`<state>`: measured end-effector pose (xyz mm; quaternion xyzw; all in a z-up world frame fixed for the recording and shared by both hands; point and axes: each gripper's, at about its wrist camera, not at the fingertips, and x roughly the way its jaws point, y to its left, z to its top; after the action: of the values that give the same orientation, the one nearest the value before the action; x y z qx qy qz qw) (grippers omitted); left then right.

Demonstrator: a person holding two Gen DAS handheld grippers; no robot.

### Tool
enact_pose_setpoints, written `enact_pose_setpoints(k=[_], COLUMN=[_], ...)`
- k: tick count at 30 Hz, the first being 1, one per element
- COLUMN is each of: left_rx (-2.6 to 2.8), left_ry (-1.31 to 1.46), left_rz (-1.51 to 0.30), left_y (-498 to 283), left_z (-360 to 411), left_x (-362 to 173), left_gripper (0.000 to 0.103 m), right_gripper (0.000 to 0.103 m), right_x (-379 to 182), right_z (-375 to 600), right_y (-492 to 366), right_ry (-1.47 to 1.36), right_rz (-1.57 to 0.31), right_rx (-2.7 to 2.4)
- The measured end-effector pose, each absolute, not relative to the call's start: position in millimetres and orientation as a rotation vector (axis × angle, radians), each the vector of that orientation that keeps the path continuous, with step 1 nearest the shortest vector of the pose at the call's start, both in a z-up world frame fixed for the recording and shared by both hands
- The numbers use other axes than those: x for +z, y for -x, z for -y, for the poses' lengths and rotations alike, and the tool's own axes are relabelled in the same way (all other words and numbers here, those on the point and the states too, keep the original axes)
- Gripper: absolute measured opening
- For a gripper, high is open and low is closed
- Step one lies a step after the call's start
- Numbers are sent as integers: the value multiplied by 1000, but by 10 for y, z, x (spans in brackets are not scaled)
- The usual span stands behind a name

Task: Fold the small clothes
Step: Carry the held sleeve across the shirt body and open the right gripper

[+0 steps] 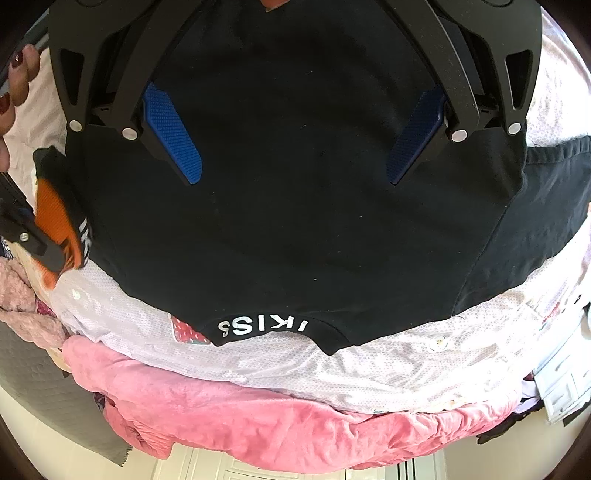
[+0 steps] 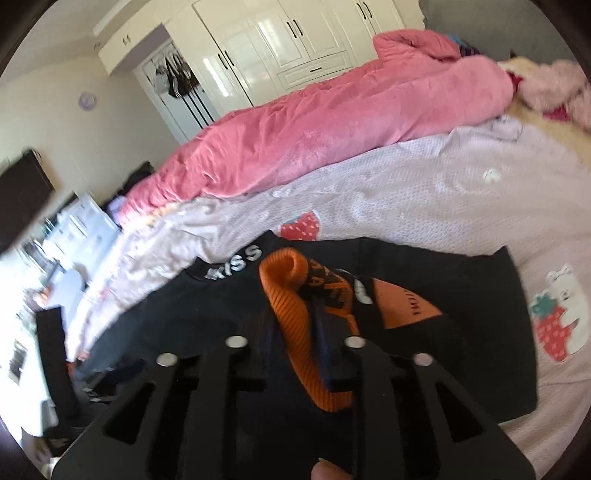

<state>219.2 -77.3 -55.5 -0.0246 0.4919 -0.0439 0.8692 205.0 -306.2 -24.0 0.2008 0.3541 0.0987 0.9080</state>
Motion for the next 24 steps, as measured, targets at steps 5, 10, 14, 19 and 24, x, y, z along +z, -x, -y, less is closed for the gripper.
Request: enact_pose_setpoints(k=[5,10,14,19,24], left_rx=[-136,-268,-405,-481,-468], left_ry=[38,127,208,330,439], left_rz=[-1033,-1074,-1111,-1206,-1239], left_y=[-2206,-2222,-2208,-2221,-2246], left_z=[959,1215,1458,1648,1697], left_x=[-521,-507,-545,-748,-968], left_gripper=[94,94,92,63,51], right_gripper=[33,33,33,37,37], right_x=[-118,-130,-196,-221,-208], right_z=[3312,3521,3653,3793,3863], right_y=[-1983,-1967,-1973,-1937,-1909], right_ry=[-478,-457,-444,-460,-474], right_rz=[-675,-688,-716,-718,-706], right_rx=[195,71,-7,-51,-81])
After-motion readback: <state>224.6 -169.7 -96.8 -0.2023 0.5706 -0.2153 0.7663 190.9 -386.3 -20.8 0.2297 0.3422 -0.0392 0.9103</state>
